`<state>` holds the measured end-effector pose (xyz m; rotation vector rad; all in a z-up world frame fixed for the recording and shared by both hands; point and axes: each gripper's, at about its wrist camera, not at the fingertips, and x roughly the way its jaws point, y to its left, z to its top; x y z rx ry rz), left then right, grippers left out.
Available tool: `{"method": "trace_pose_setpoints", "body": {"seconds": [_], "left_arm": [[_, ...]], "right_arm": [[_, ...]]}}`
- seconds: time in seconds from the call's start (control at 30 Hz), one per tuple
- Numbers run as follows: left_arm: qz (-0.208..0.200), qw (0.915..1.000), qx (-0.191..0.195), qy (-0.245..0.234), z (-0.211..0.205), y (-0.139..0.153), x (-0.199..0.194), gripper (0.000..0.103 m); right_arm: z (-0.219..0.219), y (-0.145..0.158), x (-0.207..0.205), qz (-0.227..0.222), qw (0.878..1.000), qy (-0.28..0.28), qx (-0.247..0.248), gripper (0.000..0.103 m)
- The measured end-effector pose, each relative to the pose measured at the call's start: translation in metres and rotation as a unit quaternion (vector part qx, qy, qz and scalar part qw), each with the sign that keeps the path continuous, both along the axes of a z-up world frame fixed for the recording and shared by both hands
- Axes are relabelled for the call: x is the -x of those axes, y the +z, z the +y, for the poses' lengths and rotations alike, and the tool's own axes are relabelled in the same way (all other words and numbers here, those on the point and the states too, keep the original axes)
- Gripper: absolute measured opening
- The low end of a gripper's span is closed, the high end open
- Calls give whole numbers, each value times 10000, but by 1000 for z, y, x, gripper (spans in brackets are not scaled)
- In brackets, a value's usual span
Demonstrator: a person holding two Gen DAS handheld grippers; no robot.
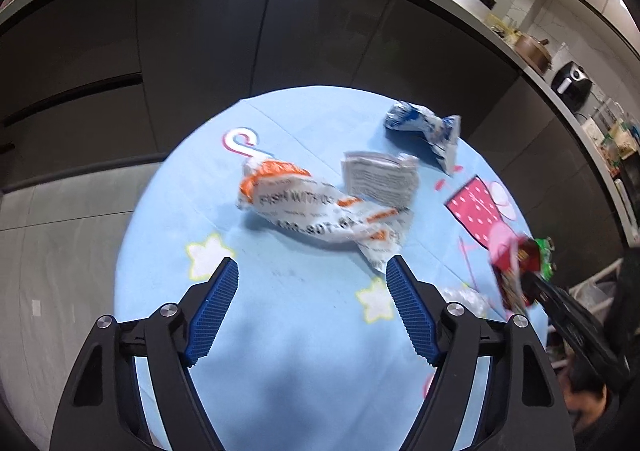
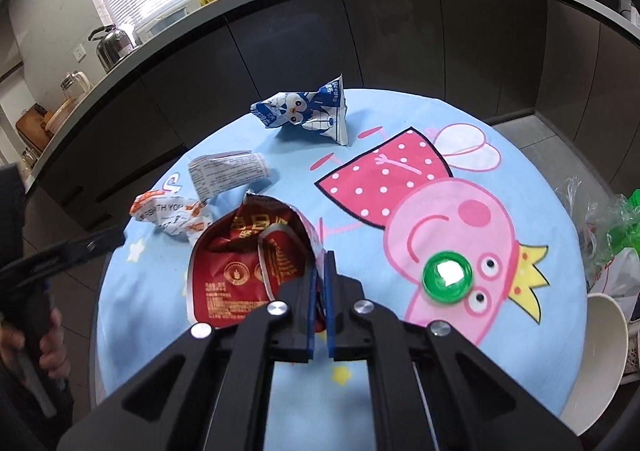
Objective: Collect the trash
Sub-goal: 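Grasp the red chip bag with the right gripper and lift it, then grasp the clear plastic wrap with the left gripper while the right gripper holds the red bag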
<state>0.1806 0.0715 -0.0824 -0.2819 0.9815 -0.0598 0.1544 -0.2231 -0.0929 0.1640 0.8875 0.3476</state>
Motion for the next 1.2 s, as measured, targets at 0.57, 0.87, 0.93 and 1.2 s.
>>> {"method": "trace_pose_setpoints", "body": {"seconds": [0.57,0.87,0.93,1.2], "left_arm": [[-17,9909,774,-1105,-36,10,7,75],[34,9810,529,-1864,-111,-3,9,60],[77,9821,412,-1838,-119,-10,3,60],[320,9821,395,-1816,-129,-23,-7,13]], "right_arm": [[-14,11,53,-89,9999,-93,-18,6],[-29,13,62,-118,9995,-276,-54,7],[-32,12,63,-93,9994,-318,-72,7],[-44,12,69,-111,9988,-446,-172,7]]}}
